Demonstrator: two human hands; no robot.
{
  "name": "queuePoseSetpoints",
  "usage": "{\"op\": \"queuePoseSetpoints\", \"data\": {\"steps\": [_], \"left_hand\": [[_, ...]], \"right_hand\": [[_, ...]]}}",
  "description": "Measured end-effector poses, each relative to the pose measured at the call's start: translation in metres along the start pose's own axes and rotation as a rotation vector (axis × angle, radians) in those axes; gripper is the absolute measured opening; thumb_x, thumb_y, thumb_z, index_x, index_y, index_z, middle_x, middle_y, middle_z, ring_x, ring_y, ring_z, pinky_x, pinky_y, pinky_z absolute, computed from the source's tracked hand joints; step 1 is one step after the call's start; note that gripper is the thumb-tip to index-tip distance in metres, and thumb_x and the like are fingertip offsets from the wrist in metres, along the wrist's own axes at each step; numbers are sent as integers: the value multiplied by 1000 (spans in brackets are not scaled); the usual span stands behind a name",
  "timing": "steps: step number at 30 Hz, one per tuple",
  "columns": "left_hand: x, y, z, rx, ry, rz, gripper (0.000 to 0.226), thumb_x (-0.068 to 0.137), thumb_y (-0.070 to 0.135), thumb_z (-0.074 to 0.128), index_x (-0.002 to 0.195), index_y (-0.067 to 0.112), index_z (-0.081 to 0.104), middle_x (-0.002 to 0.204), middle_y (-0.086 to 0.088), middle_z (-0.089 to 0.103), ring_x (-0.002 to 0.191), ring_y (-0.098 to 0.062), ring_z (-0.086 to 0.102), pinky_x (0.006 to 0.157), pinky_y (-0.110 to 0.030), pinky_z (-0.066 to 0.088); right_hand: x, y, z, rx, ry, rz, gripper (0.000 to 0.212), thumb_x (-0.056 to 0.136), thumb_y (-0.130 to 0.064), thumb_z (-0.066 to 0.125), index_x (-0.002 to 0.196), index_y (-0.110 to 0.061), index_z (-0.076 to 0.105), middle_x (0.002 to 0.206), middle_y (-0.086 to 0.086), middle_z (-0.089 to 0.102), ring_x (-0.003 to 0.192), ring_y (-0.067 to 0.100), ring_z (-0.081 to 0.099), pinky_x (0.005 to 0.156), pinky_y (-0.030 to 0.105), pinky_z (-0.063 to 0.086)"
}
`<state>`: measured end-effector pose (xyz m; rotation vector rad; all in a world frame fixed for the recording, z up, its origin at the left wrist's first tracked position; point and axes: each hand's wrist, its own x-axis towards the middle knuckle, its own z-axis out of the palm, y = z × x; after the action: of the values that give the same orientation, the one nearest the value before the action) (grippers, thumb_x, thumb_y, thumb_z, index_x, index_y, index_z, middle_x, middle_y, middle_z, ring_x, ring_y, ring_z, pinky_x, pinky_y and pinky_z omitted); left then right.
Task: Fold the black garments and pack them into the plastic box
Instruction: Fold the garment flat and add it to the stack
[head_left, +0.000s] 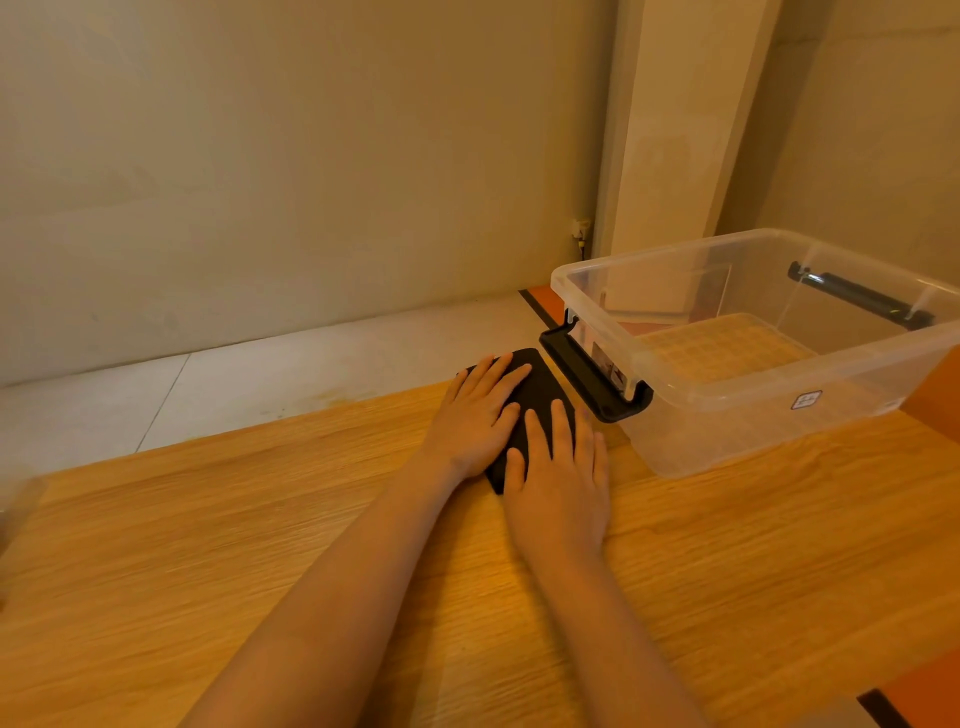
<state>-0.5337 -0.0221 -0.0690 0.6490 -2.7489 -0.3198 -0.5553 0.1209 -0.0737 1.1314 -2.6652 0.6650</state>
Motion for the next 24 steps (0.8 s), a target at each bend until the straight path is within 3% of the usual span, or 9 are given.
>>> {"op": "queuePoseSetpoints", "data": {"steps": [6,8,11,16,21,24], "left_hand": [[6,3,-6,49,-92,-29,51,102,34,27,152,33,15,161,4,10,148,-15,5,120,-36,0],[8,5,-16,132,-185,-14,51,103,38,22,153,32,9,162,4,6,148,-15,3,120,-37,1],[5,7,-34,179,-224,-52,53,103,44,18,153,31,5,162,4,4,148,-16,2,120,-38,2],[-37,7,-48,47,-150,-183,55,104,42,19,154,28,0,162,4,-3,148,-16,-5,121,-39,0],[-100,-7,-67,24,-98,-212,59,104,43,22,153,26,-4,161,5,-9,147,-14,-10,119,-36,-3],[-138,-34,-92,156,-68,-244,60,103,43,24,153,26,-5,161,5,-10,147,-13,-12,117,-34,-8]], "right_hand": [[0,0,11,-21,29,11,54,101,-42,18,151,-23,25,160,6,16,148,27,5,117,41,-1],[-2,-3,9,-34,30,17,69,94,-50,-1,150,-22,28,159,6,19,148,27,7,116,42,-2],[-5,-3,5,-31,-32,6,97,76,-65,-28,152,-26,16,161,5,6,148,26,-5,113,41,-12],[-6,-4,-4,-54,-86,4,88,78,-72,-10,153,-29,6,161,7,-6,147,27,-14,114,42,-14],[-20,-12,-12,-89,-24,-235,79,87,-67,-10,149,-25,16,159,8,15,147,29,6,115,43,-3],[-33,-29,-13,-127,-109,-402,75,86,-66,-5,149,-27,-4,160,3,-9,146,24,-16,115,42,-15]]}}
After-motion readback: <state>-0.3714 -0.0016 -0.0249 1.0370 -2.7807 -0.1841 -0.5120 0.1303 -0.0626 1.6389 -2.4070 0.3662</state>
